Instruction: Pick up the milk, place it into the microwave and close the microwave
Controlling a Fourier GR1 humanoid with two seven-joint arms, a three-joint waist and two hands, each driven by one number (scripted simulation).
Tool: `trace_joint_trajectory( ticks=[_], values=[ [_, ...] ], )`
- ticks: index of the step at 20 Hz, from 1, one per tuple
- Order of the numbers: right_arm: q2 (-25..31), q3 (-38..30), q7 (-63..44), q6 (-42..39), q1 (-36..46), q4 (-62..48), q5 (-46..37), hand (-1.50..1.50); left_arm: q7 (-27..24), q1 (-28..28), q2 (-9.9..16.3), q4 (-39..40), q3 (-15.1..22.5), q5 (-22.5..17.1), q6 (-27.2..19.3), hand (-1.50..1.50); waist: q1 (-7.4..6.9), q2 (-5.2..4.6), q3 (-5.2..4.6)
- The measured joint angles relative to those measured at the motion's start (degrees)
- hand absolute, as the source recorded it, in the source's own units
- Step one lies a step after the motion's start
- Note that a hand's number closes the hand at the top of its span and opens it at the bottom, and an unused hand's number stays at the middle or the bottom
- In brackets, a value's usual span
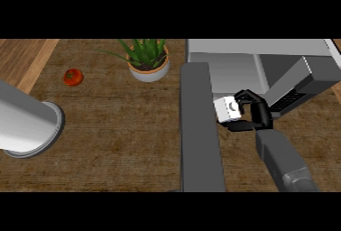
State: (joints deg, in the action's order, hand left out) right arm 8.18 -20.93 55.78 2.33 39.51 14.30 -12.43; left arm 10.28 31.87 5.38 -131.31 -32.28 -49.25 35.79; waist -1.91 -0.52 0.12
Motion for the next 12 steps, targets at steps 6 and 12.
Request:
trace_joint_trajectory(
  ticks=[6, 12],
  values=[
    [3.26, -0.73, -4.47, 1.30, 6.58, -3.09, -0.18, 1.50, 0.88, -1.36, 0.14, -0.25, 0.21, 0.36, 0.22, -1.50, -0.98, -0.48, 0.04],
    [5.94, -0.47, -8.56, 2.53, 11.56, -5.17, -1.22, 1.50, 0.70, -4.22, 0.47, 1.42, 0.62, 1.69, 0.78, -1.50, -2.14, -1.17, 0.09]
  ],
)
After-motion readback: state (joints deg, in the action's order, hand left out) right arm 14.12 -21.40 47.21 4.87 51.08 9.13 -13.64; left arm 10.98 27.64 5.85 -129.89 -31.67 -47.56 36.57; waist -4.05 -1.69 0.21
